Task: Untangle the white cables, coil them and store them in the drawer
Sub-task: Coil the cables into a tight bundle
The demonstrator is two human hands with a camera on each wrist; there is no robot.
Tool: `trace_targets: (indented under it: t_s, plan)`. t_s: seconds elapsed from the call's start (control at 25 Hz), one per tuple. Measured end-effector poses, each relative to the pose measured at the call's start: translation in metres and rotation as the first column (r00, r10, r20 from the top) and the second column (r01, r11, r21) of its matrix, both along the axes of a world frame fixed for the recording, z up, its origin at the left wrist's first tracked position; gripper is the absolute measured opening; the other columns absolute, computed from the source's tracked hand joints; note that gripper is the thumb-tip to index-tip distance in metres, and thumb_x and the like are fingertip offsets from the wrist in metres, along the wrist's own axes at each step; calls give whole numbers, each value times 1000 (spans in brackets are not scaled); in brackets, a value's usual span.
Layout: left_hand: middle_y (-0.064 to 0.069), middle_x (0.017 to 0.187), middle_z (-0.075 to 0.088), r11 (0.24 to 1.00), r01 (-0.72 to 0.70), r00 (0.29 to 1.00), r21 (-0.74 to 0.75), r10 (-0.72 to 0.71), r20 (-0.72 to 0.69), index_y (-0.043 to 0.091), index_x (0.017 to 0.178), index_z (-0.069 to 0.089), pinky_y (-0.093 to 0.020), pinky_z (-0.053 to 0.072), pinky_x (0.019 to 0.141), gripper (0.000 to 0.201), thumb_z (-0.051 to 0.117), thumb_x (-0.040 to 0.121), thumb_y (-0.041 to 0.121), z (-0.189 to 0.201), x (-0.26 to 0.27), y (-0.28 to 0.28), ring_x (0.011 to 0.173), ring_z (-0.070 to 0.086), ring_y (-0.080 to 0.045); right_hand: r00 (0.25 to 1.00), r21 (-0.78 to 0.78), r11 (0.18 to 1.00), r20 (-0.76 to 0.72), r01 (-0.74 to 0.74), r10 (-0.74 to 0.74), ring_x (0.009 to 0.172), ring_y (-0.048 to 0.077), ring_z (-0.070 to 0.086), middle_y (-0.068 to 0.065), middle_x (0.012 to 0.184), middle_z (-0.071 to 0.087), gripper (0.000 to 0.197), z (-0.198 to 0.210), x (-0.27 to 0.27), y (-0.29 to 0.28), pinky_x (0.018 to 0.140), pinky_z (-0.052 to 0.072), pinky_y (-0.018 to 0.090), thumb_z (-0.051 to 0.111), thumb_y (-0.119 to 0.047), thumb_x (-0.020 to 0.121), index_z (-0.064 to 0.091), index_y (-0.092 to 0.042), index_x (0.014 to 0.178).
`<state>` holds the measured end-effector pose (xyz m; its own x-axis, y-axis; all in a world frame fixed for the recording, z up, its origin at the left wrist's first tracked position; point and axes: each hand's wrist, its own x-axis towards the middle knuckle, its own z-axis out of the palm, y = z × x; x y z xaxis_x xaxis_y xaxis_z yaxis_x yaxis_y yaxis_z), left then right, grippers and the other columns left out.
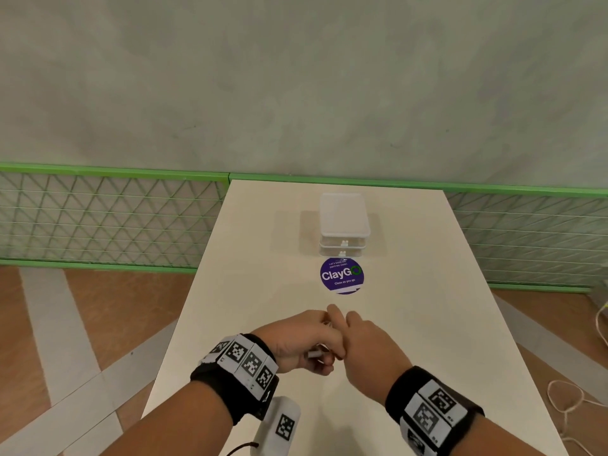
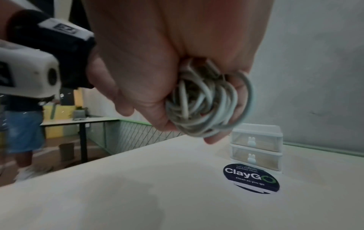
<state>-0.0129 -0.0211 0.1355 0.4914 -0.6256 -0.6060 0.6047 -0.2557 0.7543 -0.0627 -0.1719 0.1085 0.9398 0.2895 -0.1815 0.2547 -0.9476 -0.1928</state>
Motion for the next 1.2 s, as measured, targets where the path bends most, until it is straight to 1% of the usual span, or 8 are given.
trace_targets:
  t_s: [0.12, 0.24, 0.56, 0.72, 0.84, 0.92, 1.08, 1.2]
  plan:
    - [-3, 61, 58, 991, 115, 993, 63, -114, -21, 12, 76, 63, -30, 48, 62, 10, 61, 72, 2, 1, -2, 6, 55, 48, -15, 994, -71, 994, 49, -89, 92, 75, 29, 58, 14, 97, 61, 87, 1, -9, 2, 59, 37, 36, 55, -5, 80, 15, -9, 157]
    - [-11, 84, 66, 990, 138, 982, -1, -137, -133, 14, 80, 65, -24, 46, 53, 16, 52, 74, 19, 7, 1, 10, 64, 55, -21, 968, -151, 970, 132, -193, 213, 46, 23, 50, 7, 61, 55, 92, 6, -16, -6, 38, 28, 31, 77, -6, 54, 44, -2, 140]
    - [-10, 82, 68, 997, 68, 976, -41, -75, -204, 11, 76, 67, -20, 35, 51, 27, 42, 82, 11, 12, -6, -18, 59, 47, -15, 973, -42, 988, 167, -151, 156, 46, 18, 45, -2, 53, 52, 123, 13, -16, -40, 36, 31, 31, 76, -11, 53, 12, -3, 157]
    - [-5, 73, 65, 1000, -21, 985, -23, 17, -169, 18, 70, 68, -20, 31, 50, 20, 49, 77, 19, 15, -21, -40, 54, 46, -13, 985, -33, 989, 87, -146, 149, 56, 22, 56, 10, 92, 71, 136, 17, -15, -53, 40, 32, 31, 74, -11, 51, -10, -8, 158]
    - [-7, 71, 64, 992, -129, 980, 7, 128, -149, 15, 72, 67, -22, 31, 49, 16, 52, 74, 19, 11, -36, -59, 55, 47, -16, 977, 21, 978, 56, -208, 207, 96, 33, 64, 25, 166, 3, 122, 16, -15, -71, 57, 47, 35, 56, 1, 71, -36, -20, 147]
    - [-8, 69, 62, 984, -176, 972, 9, 176, -156, 12, 78, 65, -23, 30, 50, 22, 44, 82, 16, 1, -46, -68, 54, 47, -17, 959, 45, 962, 109, -268, 262, 94, 35, 66, 28, 164, -2, 126, 13, -23, -80, 50, 48, 35, 59, 4, 65, -28, -21, 153]
    - [-4, 63, 56, 967, -248, 938, -62, 224, -264, 14, 80, 61, -22, 30, 51, 34, 33, 97, 21, -10, -62, -73, 55, 44, -16, 929, -12, 939, 141, -343, 341, 74, 36, 68, 29, 133, 56, 128, 11, -36, -83, 37, 44, 31, 75, 1, 49, 10, -22, 158]
    - [-1, 67, 54, 986, -157, 970, -63, 142, -199, 17, 77, 62, -19, 33, 52, 28, 39, 93, 12, -16, -66, -62, 57, 45, -13, 904, -49, 912, 128, -406, 409, 68, 31, 62, 23, 131, 47, 131, 6, -38, -76, 36, 30, 27, 71, 7, 47, 10, -24, 159]
